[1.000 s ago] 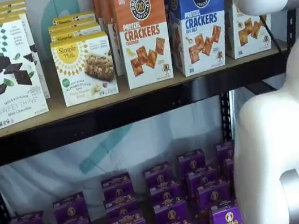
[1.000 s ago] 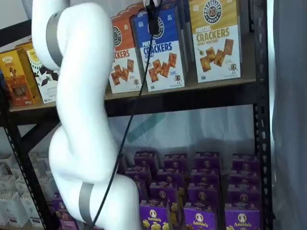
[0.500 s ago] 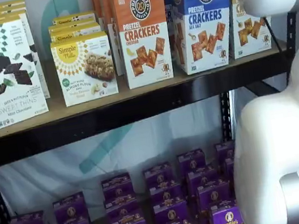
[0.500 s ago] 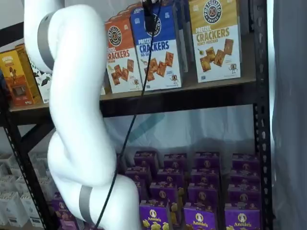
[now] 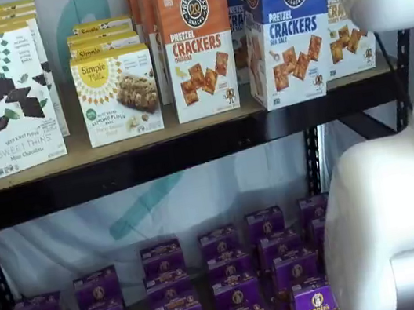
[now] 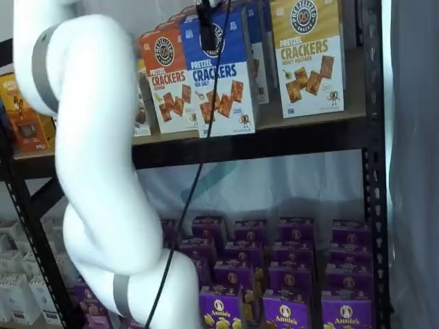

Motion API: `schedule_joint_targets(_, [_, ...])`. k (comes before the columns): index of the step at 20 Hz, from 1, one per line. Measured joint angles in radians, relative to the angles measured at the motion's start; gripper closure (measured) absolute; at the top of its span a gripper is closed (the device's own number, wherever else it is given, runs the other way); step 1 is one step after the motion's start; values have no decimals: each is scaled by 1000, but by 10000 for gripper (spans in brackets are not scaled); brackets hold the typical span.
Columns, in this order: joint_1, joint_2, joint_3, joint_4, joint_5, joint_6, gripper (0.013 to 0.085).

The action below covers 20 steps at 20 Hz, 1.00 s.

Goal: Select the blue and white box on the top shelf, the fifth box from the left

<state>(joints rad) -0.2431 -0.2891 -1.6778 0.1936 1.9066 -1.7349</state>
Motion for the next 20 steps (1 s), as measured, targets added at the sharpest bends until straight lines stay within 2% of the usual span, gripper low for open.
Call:
schedule_joint_targets(11, [-27, -151, 153, -8, 39, -29, 370])
schedule_joint_targets(20, [-58, -259, 279, -28, 30, -70, 370])
